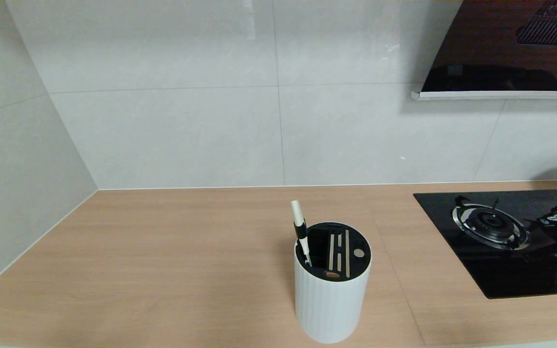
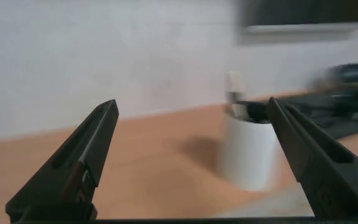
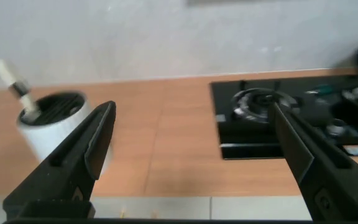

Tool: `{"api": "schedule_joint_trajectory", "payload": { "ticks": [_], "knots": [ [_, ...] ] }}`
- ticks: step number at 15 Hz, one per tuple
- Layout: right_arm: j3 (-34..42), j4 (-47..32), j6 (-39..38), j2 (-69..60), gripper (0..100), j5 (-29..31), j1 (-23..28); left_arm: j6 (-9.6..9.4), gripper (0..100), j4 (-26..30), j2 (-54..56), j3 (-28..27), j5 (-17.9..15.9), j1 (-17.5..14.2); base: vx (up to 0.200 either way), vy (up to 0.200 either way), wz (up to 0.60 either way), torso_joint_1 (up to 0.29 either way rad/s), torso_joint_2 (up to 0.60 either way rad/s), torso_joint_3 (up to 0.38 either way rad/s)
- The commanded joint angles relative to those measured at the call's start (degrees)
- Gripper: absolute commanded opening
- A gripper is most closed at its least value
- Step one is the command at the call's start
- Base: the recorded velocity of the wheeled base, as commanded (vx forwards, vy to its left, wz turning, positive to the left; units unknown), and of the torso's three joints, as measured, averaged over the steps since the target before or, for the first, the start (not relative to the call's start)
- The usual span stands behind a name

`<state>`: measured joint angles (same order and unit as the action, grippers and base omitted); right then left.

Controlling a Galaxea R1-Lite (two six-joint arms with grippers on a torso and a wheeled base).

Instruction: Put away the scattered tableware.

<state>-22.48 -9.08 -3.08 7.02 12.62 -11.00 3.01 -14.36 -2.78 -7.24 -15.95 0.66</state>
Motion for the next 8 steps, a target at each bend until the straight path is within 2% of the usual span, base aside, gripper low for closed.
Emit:
{"api": "schedule_joint_trajectory", "payload": {
  "ticks": [1,2,3,4,5,7,8],
  "knots": [
    [1.4,-0.1,0.0,-1.2,100,0.0,5.2,-4.24,100,-2.8,2.8,5.5,5.3,-0.5,0.0,0.0,0.0,0.0,0.0,0.0],
    [3.0,-0.1,0.3,-2.7,100,-0.2,8.6,-7.85,100,1.2,2.8,7.2,10.8,-0.6,0.0,0.0,0.0,0.0,0.0,0.0],
    [3.9,-0.1,0.9,-5.6,100,-1.3,11.0,-8.11,100,5.3,2.8,7.1,14.3,-0.6,0.0,0.0,0.0,0.0,0.0,0.0],
    [7.3,0.0,3.8,-7.0,100,-3.8,11.2,-8.55,100,10.8,2.8,7.2,18.9,-0.5,0.0,0.0,0.0,0.0,0.0,0.0],
    [10.9,3.8,4.7,-6.9,100,-2.2,11.2,-7.93,100,13.3,2.8,6.6,19.3,-0.6,0.0,0.0,0.0,0.0,0.0,0.0],
    [20.1,15.1,6.9,-6.9,100,-1.5,11.2,-7.14,100,14.4,2.8,7.2,16.6,-0.5,0.0,0.0,0.0,0.0,0.0,0.0],
    [22.5,15.4,9.3,-6.9,100,-1.5,11.2,-6.26,100,14.4,2.8,7.2,16.6,-0.5,0.0,0.0,0.0,0.0,0.0,0.0]
  ]
}}
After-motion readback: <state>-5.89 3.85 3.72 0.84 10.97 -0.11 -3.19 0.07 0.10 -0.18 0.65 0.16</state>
